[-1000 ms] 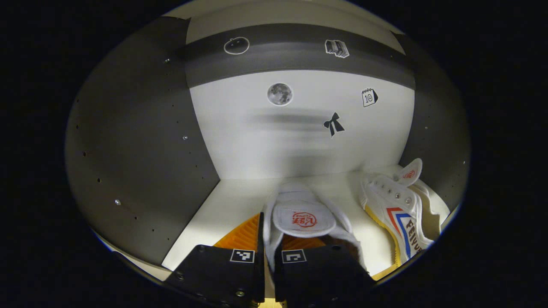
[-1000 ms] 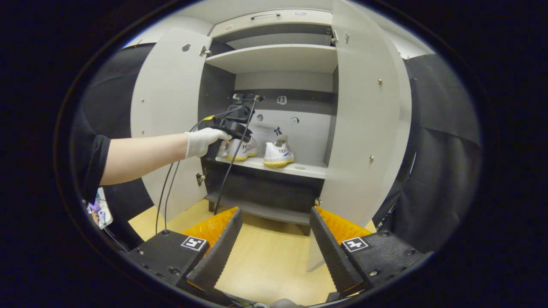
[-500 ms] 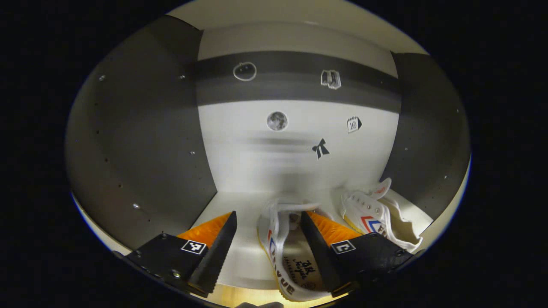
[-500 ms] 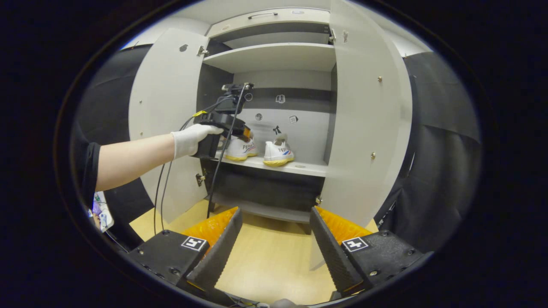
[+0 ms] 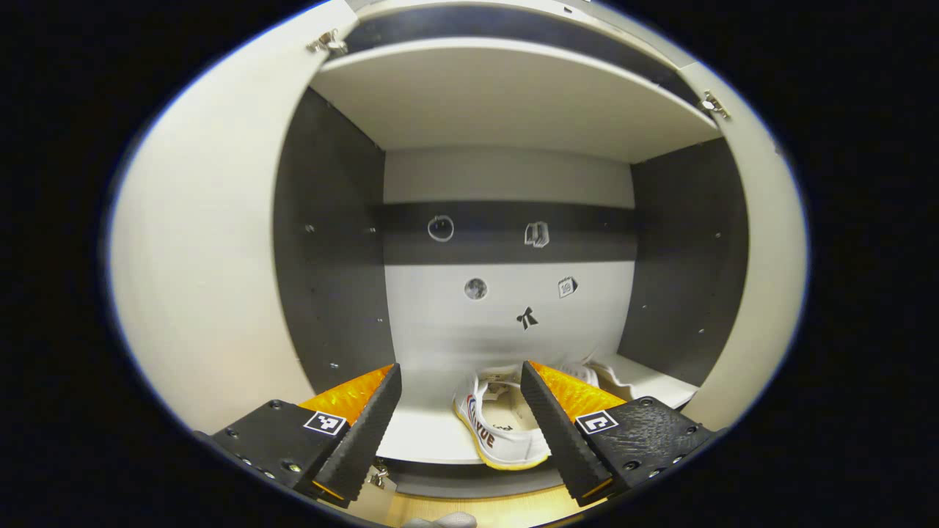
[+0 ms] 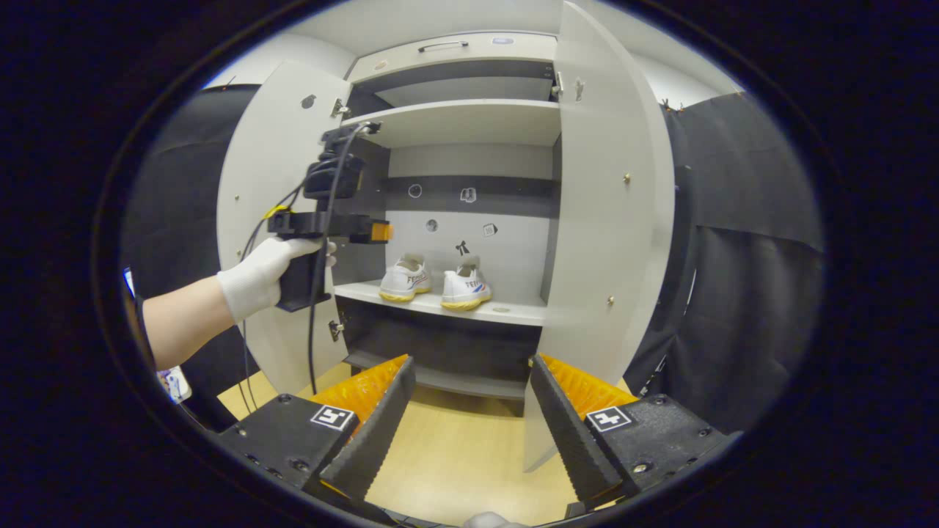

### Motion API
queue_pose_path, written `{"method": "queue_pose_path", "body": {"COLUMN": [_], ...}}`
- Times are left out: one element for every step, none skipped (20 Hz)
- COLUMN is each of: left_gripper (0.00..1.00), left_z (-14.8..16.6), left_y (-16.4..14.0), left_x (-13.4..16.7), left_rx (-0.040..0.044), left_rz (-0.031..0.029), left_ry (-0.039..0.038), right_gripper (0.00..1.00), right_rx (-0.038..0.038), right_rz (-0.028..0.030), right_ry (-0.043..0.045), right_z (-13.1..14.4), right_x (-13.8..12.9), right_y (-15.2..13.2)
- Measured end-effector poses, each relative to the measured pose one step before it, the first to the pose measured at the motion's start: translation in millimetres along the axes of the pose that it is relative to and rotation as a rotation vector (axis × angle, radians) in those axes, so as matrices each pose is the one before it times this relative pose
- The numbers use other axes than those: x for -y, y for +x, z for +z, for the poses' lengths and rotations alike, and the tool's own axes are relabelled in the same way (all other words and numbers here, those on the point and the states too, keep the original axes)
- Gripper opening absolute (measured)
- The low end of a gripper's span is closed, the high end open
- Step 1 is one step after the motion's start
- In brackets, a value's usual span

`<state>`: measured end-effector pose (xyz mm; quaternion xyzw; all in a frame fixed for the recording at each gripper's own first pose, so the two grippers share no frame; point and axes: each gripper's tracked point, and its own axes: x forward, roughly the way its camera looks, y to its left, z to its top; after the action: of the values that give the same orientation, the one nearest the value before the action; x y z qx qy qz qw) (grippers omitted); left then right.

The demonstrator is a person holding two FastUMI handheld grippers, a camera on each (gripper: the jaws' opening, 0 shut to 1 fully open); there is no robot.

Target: Grab one shoe with the right hand and put it into the shoe cabinet, grab the other shoe with the left hand and put it into the shoe cabinet; then close the right door with the right hand and the left door with the left hand.

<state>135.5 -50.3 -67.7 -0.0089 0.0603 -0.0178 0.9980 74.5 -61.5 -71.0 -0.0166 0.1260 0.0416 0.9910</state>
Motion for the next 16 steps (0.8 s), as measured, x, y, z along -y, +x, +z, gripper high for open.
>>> {"method": "queue_pose_path", "body": {"left_gripper": [0.98,0.98,0.98,0.97,0.97,0.97,0.97,0.97,0.96,0.96,0.96,0.96,0.96,0.96,0.96,0.96], "left_z": [4.85,2.53,1.34,1.65,-0.31,-1.96,-0.67,-3.55,-5.09,-1.92,-0.65,-1.14,-1.14,-1.43,-1.49,-0.89], "left_y": [-8.93,-6.95,-5.40,-7.18,-5.42,-3.69,-1.79,-1.32,0.88,-1.64,-6.57,-6.04,-8.53,-7.90,-4.81,-3.91], "left_x": [-0.19,0.89,0.08,1.12,0.83,1.33,1.18,1.76,3.73,2.92,0.21,-1.20,-1.03,-1.13,-1.57,-2.62], "left_rx": [0.01998,0.02293,0.01422,0.01799,0.00635,0.00556,0.00829,0.00319,0.00339,0.00057,-0.00343,-0.00811,-0.00893,-0.00103,0.00256,0.00428], "left_rz": [-0.00187,-0.00391,-0.00094,0.00066,-0.00112,-0.00321,0.00087,0.00164,-0.00378,-0.00729,-0.00082,-0.00070,0.00380,0.00590,0.00844,0.01232], "left_ry": [0.00371,0.00321,0.00134,0.00383,0.00793,0.01288,0.01365,0.00505,-0.00852,-0.01092,-0.00696,-0.00086,-0.00377,-0.00084,-0.00178,0.00518], "right_gripper": [1.00,1.00,1.00,1.00,1.00,1.00,0.99,1.00,0.99,1.00,1.00,1.00,0.99,1.00,1.00,1.00], "right_rx": [0.00957,0.00889,0.00972,0.01008,0.00958,0.00711,0.00604,0.00507,0.00390,0.00399,-0.00250,-0.00134,-0.00015,-0.00303,-0.00072,-0.00141], "right_rz": [-0.00681,-0.00993,-0.00725,-0.00729,-0.00649,-0.00600,-0.00422,-0.00304,-0.00207,0.00089,0.00551,0.00256,0.00013,0.00291,-0.00168,-0.00272], "right_ry": [0.00820,0.00815,0.00785,0.00436,0.00259,-0.00111,-0.00473,-0.00372,-0.00510,-0.00042,0.00148,0.00047,0.00158,0.00054,-0.00044,-0.00051], "right_z": [3.91,3.18,4.08,3.19,3.41,2.24,1.48,0.76,0.02,0.37,-1.25,-1.39,-0.60,-2.13,-1.25,-1.87], "right_x": [3.63,3.90,3.33,2.86,2.53,1.97,1.44,0.42,-0.15,-1.16,-2.52,-1.46,-0.55,-1.17,0.00,0.89], "right_y": [-2.61,-2.93,-3.31,-3.47,-2.14,-3.93,-3.04,-3.72,-2.87,-2.92,-2.33,-2.13,-2.04,-1.57,-1.46,-0.89]}}
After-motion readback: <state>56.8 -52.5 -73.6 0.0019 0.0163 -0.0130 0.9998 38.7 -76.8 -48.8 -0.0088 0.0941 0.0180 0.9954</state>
